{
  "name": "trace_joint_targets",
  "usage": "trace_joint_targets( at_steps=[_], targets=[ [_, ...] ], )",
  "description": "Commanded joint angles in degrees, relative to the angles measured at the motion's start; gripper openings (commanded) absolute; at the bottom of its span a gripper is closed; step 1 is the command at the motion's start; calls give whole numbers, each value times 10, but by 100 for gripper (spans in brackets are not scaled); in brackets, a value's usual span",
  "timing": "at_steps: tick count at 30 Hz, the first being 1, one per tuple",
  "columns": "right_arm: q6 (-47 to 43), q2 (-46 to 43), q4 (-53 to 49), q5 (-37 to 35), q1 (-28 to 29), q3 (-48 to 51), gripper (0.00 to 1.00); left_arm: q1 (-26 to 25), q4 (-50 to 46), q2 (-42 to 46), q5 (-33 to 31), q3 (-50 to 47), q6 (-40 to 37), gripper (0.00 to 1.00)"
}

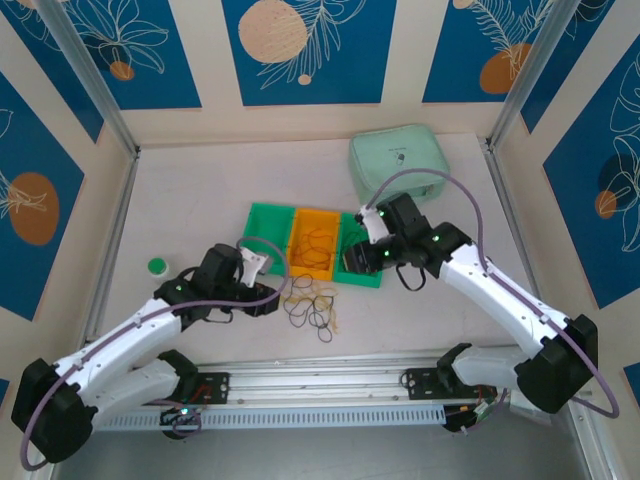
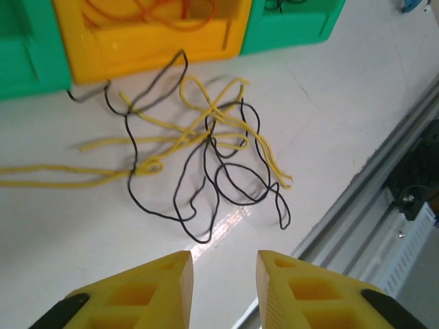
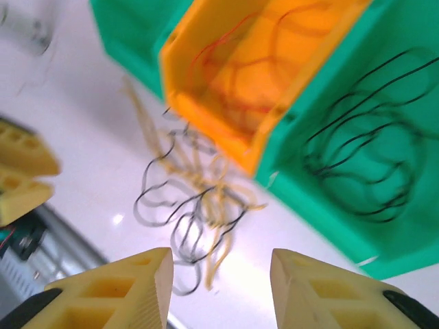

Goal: Untangle the cables

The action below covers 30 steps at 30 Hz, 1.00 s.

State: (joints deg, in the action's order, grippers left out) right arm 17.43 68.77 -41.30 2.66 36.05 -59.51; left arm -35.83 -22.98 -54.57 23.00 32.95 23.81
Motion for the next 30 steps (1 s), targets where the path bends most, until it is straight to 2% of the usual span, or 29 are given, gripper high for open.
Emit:
trace_joint_targets(
  at_steps=[1,4,8,12,30],
  targets=[
    [46,3,-15,44,45,39,42,5,56,-13,64,-33,56,31],
    [77,12,-4,39,83,60,42,-5,96,-32,86,-56,96,30],
    [92,19,9,30,100,75,42,-28,131,-59,76,-70,134,30],
    [93,13,17,24,101,77,42,-37,156,-80,66,-76,153,37],
    [78,-73,15,9,60,105,42,-53,199,-203,46,-71,167,32]
  ],
)
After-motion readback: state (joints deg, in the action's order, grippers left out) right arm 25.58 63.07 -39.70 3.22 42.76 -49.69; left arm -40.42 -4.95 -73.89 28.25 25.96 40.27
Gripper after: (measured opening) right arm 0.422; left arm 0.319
